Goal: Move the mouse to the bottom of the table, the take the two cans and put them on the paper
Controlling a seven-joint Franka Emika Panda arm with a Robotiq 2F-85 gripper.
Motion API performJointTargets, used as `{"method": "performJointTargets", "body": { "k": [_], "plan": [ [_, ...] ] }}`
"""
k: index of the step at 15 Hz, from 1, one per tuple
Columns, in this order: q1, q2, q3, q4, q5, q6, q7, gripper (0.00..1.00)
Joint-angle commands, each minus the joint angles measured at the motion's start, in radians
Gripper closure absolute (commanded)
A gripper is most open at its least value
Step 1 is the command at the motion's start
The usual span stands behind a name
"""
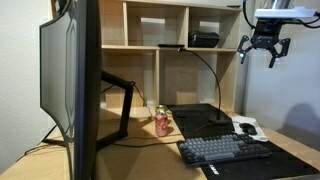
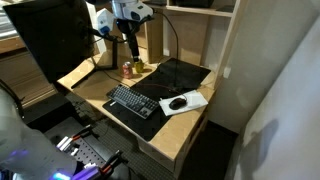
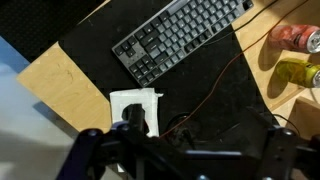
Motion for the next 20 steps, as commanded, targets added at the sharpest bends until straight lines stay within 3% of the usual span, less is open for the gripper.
{"method": "performJointTargets", "body": {
  "k": [1,6,8,9,10,15,20],
  "plan": [
    [-0.076,0.158,-0.018,0.034,-0.092,0.098,0.065,0.00],
    [-0.111,0.416,-0.139,0.142,-0.039,0.118,-0.040,0.00],
    [-0.107,0.520,-0.161,0.221,0.074,0.092,-0.097,0.00],
    [-0.110,0.533,-0.161,0.260,0.162,0.005,-0.122,0.00],
    [-0.101,0.464,-0.167,0.160,0.069,0.099,-0.081,0.00],
    [-0.099,0.491,-0.167,0.186,0.082,0.094,-0.089,0.00],
    [-0.091,0.594,-0.145,0.211,0.094,0.338,-0.260,0.00]
  ]
}}
